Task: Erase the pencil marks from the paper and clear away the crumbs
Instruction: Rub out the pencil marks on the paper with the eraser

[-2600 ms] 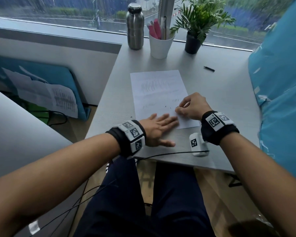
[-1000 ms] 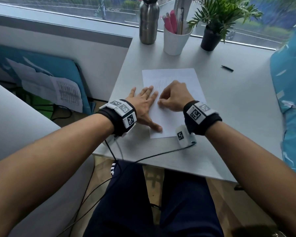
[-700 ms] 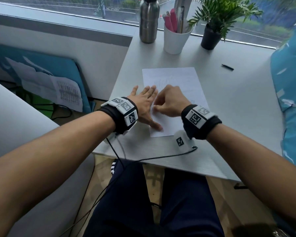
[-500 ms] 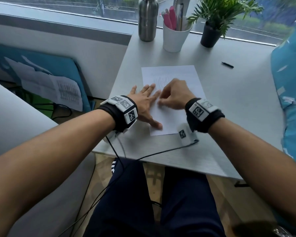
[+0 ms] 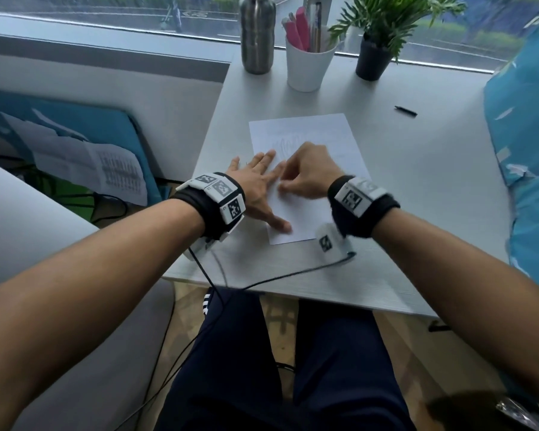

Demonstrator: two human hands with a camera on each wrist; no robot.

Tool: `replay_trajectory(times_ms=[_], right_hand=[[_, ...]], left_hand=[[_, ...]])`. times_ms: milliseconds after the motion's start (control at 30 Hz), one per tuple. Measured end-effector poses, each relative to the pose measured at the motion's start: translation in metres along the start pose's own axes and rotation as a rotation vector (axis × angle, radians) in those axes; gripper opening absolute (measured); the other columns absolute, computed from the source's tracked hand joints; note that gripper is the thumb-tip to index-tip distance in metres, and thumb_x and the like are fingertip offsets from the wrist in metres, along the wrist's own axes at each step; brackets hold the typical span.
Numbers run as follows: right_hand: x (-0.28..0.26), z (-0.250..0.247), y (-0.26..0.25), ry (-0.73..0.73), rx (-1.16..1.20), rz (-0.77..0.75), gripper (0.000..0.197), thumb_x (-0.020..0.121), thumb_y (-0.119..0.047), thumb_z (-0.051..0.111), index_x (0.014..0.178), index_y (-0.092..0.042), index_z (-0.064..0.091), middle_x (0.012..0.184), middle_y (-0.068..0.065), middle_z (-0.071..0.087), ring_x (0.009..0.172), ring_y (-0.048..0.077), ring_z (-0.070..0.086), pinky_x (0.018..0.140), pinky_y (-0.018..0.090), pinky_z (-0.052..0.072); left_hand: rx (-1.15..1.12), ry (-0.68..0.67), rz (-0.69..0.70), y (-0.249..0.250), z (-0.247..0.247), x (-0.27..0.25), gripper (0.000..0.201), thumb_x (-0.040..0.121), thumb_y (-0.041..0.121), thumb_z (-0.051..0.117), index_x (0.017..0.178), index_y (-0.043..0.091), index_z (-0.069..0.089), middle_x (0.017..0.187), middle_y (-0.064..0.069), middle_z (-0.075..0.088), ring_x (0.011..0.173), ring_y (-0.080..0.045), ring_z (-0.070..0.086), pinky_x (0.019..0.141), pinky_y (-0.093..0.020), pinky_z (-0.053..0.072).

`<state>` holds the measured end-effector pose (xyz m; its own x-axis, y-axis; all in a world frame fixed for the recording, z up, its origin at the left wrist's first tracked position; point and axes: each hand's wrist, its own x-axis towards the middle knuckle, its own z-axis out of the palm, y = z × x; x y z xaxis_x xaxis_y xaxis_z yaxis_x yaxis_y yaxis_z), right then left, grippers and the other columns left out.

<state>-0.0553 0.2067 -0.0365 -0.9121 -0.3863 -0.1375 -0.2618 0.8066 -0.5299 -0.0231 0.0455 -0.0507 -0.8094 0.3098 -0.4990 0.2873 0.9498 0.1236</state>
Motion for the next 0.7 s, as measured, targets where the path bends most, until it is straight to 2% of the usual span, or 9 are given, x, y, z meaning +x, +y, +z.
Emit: replay_trajectory(times_ms=[67, 133, 167, 233, 267, 400, 500, 633, 700], right_hand=[[-0.003, -0.001, 0.000, -0.016, 0.008, 0.005, 0.010, 0.071, -0.019, 0.077, 0.077, -0.011, 0.078, 0.070, 0.004, 0.073, 0.059, 0.008, 0.061, 0.056, 0.017, 0.050], [0.002, -0.006, 0.008, 0.068, 0.063, 0.085, 0.014, 0.070, -0.022, 0.079, 0.080, -0.012, 0.079, 0.072, 0.005, 0.073, 0.059, 0.010, 0.063, 0.051, 0.017, 0.053], [0.004, -0.006, 0.009, 0.079, 0.067, 0.087, 0.015, 0.070, -0.023, 0.079, 0.081, -0.012, 0.080, 0.073, 0.005, 0.074, 0.061, 0.011, 0.064, 0.054, 0.020, 0.055], [0.001, -0.001, 0.003, 0.010, 0.012, 0.030, 0.014, 0.070, -0.022, 0.078, 0.080, -0.012, 0.079, 0.075, 0.003, 0.074, 0.066, 0.009, 0.065, 0.066, 0.023, 0.057], [-0.001, -0.001, 0.001, -0.015, 0.004, 0.024, 0.014, 0.070, -0.021, 0.078, 0.081, -0.012, 0.079, 0.076, 0.003, 0.074, 0.067, 0.008, 0.064, 0.068, 0.022, 0.056], [0.006, -0.012, 0.013, 0.095, 0.097, 0.160, 0.017, 0.069, -0.022, 0.081, 0.083, -0.013, 0.079, 0.077, 0.004, 0.074, 0.066, 0.008, 0.064, 0.065, 0.019, 0.052], [-0.001, -0.004, 0.007, -0.003, 0.056, 0.069, 0.014, 0.071, -0.019, 0.079, 0.084, -0.012, 0.079, 0.078, 0.003, 0.074, 0.069, 0.008, 0.066, 0.065, 0.018, 0.053], [0.005, -0.015, 0.022, 0.117, 0.112, 0.166, 0.015, 0.069, -0.023, 0.080, 0.081, -0.014, 0.080, 0.076, 0.001, 0.074, 0.068, 0.005, 0.063, 0.066, 0.017, 0.050], [0.000, -0.010, 0.016, 0.048, 0.071, 0.105, 0.014, 0.070, -0.022, 0.079, 0.082, -0.014, 0.079, 0.076, 0.001, 0.074, 0.067, 0.006, 0.063, 0.070, 0.021, 0.055]], left_hand=[[0.015, 0.001, 0.002, 0.002, -0.001, 0.001, 0.145, 0.045, 0.099, 0.052, 0.152, 0.031, -0.019, 0.159, -0.001, -0.028, 0.149, -0.020, -0.018, 0.118, -0.057, -0.009], [0.024, 0.019, -0.009, 0.001, -0.001, 0.001, 0.145, 0.045, 0.098, 0.053, 0.153, 0.032, -0.017, 0.160, 0.001, -0.025, 0.149, -0.019, -0.016, 0.117, -0.058, -0.008], [0.017, 0.026, -0.015, 0.001, -0.001, 0.000, 0.145, 0.044, 0.098, 0.055, 0.154, 0.034, -0.015, 0.161, 0.001, -0.023, 0.150, -0.020, -0.014, 0.117, -0.059, -0.007], [0.004, 0.037, -0.018, 0.002, -0.003, 0.000, 0.144, 0.042, 0.097, 0.057, 0.154, 0.037, -0.011, 0.162, 0.002, -0.019, 0.150, -0.021, -0.011, 0.116, -0.062, -0.006], [0.007, 0.043, -0.020, 0.003, -0.004, 0.001, 0.143, 0.041, 0.097, 0.058, 0.153, 0.039, -0.010, 0.163, 0.003, -0.017, 0.150, -0.021, -0.010, 0.116, -0.063, -0.005], [0.062, 0.059, -0.044, 0.006, -0.009, 0.000, 0.143, 0.040, 0.096, 0.060, 0.154, 0.039, -0.005, 0.164, 0.002, -0.011, 0.150, -0.025, -0.004, 0.116, -0.064, -0.001], [0.088, 0.062, -0.041, 0.008, -0.011, 0.002, 0.145, 0.037, 0.096, 0.060, 0.154, 0.039, -0.003, 0.163, -0.001, -0.007, 0.149, -0.029, 0.001, 0.116, -0.064, 0.002], [0.094, 0.054, -0.051, 0.012, -0.013, 0.001, 0.147, 0.037, 0.094, 0.064, 0.155, 0.036, -0.003, 0.163, -0.001, -0.006, 0.149, -0.028, 0.002, 0.117, -0.061, 0.009], [0.086, 0.053, -0.051, 0.012, -0.013, 0.002, 0.148, 0.036, 0.094, 0.065, 0.155, 0.035, -0.002, 0.163, -0.001, -0.006, 0.148, -0.029, 0.003, 0.118, -0.056, 0.015]])
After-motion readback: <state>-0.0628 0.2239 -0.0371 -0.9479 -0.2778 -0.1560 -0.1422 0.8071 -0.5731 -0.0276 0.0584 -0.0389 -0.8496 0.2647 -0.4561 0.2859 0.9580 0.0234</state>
